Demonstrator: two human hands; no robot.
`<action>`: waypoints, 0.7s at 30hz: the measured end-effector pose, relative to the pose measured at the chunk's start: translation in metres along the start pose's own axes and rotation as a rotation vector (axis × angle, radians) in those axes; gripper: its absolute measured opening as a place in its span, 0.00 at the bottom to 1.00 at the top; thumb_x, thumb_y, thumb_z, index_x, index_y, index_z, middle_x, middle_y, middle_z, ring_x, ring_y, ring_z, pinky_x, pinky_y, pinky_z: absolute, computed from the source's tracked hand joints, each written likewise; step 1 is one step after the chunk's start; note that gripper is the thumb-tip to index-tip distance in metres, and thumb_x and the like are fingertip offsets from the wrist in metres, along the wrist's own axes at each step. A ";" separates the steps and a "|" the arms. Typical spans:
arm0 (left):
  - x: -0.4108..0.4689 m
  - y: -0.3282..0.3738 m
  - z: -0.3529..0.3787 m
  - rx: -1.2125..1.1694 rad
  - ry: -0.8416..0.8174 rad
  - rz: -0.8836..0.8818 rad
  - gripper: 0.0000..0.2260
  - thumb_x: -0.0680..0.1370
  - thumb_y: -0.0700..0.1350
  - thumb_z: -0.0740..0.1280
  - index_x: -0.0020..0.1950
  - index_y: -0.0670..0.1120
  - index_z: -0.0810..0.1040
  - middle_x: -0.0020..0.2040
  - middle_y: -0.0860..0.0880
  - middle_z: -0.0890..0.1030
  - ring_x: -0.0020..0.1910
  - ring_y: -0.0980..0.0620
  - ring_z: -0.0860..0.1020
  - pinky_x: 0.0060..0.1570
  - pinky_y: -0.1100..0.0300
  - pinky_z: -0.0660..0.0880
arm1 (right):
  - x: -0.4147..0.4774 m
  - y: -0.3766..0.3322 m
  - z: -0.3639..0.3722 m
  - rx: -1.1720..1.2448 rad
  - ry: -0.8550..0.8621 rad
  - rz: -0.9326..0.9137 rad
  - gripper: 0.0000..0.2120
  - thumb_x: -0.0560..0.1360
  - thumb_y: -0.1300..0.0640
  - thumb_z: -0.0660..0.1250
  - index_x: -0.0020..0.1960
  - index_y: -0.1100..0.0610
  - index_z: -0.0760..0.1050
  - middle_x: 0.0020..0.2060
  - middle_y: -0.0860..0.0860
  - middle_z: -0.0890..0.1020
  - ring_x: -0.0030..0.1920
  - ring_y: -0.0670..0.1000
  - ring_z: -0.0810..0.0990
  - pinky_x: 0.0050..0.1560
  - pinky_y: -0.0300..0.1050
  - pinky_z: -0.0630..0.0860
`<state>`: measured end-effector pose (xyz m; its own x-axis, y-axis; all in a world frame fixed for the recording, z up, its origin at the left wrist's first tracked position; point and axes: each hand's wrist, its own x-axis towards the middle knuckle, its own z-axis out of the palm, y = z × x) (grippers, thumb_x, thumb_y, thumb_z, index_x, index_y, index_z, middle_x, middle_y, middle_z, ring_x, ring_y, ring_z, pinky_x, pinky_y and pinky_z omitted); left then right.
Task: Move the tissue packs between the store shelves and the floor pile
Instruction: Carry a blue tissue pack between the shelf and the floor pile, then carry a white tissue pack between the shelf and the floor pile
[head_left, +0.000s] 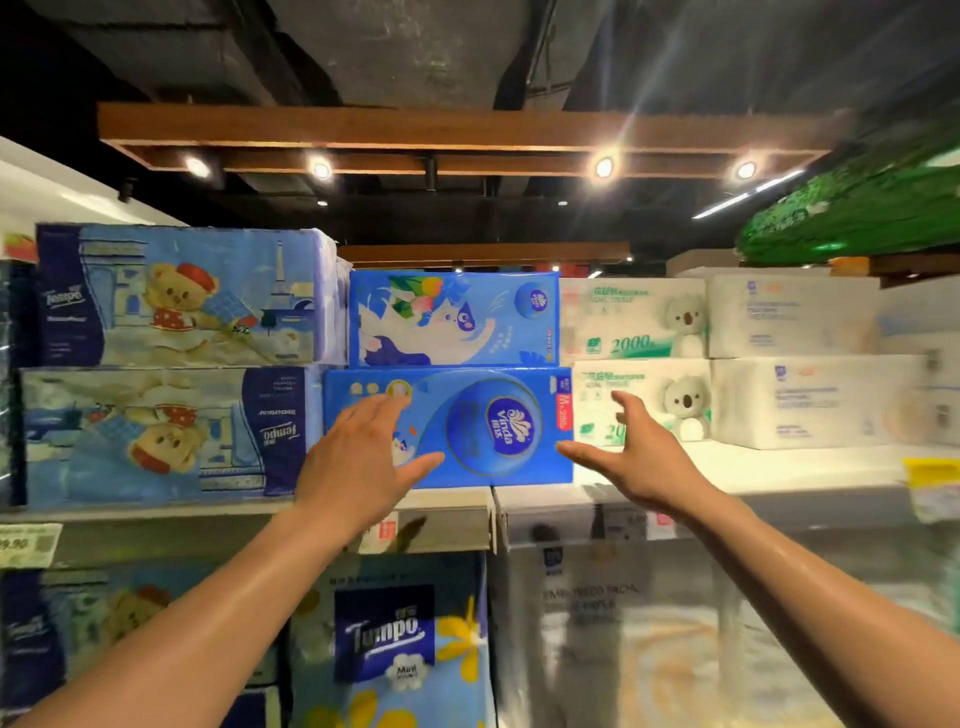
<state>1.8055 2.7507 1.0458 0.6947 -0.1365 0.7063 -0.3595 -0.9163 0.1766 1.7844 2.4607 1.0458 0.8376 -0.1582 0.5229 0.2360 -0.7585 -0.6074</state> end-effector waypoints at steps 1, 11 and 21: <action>-0.009 0.009 -0.002 -0.017 -0.014 0.009 0.35 0.75 0.66 0.67 0.77 0.54 0.63 0.75 0.54 0.67 0.73 0.50 0.66 0.66 0.51 0.70 | -0.017 -0.001 -0.007 -0.044 -0.012 -0.018 0.47 0.70 0.38 0.75 0.79 0.57 0.59 0.75 0.57 0.70 0.74 0.55 0.69 0.68 0.46 0.67; -0.120 0.115 -0.001 -0.208 -0.168 0.274 0.35 0.72 0.68 0.69 0.73 0.49 0.70 0.70 0.48 0.73 0.69 0.46 0.72 0.67 0.51 0.71 | -0.210 0.025 -0.076 -0.357 -0.022 0.017 0.38 0.73 0.40 0.73 0.76 0.57 0.66 0.74 0.53 0.71 0.74 0.52 0.68 0.72 0.41 0.61; -0.231 0.298 0.010 -0.297 -0.386 0.584 0.44 0.72 0.77 0.53 0.78 0.48 0.64 0.76 0.44 0.68 0.74 0.44 0.67 0.73 0.51 0.64 | -0.382 0.115 -0.220 -0.592 0.031 0.211 0.45 0.70 0.27 0.62 0.75 0.58 0.68 0.70 0.56 0.74 0.72 0.57 0.70 0.74 0.54 0.66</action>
<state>1.5442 2.5055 0.9279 0.4892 -0.7403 0.4611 -0.8504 -0.5222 0.0637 1.3837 2.2947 0.9073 0.8197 -0.3543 0.4501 -0.2534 -0.9290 -0.2699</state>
